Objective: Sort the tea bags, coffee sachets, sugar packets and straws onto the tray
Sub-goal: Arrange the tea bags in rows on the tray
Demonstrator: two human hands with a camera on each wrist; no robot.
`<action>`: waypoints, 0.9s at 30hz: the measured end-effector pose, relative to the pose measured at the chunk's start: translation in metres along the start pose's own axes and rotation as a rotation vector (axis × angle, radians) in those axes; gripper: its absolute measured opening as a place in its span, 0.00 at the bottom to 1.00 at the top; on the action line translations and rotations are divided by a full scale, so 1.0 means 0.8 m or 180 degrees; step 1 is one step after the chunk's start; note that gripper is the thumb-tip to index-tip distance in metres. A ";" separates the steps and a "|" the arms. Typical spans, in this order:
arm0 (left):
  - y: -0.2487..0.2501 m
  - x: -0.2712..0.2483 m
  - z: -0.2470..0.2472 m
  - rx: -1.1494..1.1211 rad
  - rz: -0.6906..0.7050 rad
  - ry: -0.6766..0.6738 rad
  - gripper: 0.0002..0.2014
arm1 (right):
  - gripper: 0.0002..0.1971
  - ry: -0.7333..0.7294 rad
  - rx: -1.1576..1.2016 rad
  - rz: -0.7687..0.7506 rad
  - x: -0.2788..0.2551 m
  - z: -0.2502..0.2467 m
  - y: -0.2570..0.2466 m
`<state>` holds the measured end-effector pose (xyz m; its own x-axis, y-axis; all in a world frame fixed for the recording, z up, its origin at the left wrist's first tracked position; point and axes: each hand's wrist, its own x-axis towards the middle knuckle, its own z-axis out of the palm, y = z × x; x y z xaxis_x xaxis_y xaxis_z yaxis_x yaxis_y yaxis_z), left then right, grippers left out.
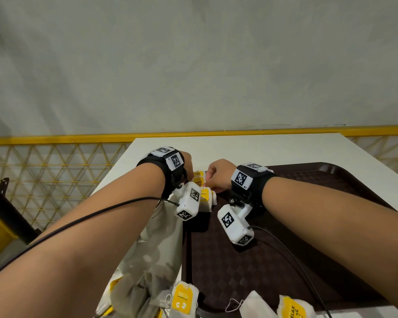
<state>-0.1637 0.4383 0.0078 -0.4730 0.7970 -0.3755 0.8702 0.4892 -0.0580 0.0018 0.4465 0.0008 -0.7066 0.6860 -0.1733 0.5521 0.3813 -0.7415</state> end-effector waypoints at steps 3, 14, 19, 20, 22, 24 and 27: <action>0.005 -0.038 -0.004 -0.0223 0.0013 0.0183 0.11 | 0.12 0.0021 0.0026 -0.0023 -0.002 0.001 0.001; 0.005 -0.076 -0.021 -0.0667 0.0484 -0.0118 0.18 | 0.12 0.0182 0.0111 -0.0349 -0.009 0.002 0.004; 0.002 -0.071 -0.021 -0.1064 0.0548 0.0012 0.13 | 0.12 0.0171 0.0277 -0.0245 -0.009 -0.003 0.003; 0.005 -0.070 -0.021 -0.1073 0.0561 0.0047 0.12 | 0.12 0.0153 0.0329 -0.0234 -0.009 -0.003 0.003; 0.011 -0.068 -0.021 -0.1024 0.0564 0.0077 0.12 | 0.13 0.0128 0.0402 -0.0205 -0.009 -0.004 0.003; 0.015 -0.065 -0.018 -0.0984 0.0547 0.0099 0.10 | 0.13 0.0116 0.0401 -0.0150 -0.008 -0.003 0.002; 0.016 -0.067 -0.014 -0.0983 0.0525 0.0204 0.06 | 0.13 0.0111 0.0355 -0.0035 -0.004 -0.001 0.000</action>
<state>-0.1292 0.4058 0.0372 -0.3458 0.8900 -0.2971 0.8577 0.4283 0.2846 0.0042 0.4446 0.0020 -0.6954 0.7041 -0.1434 0.4902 0.3189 -0.8112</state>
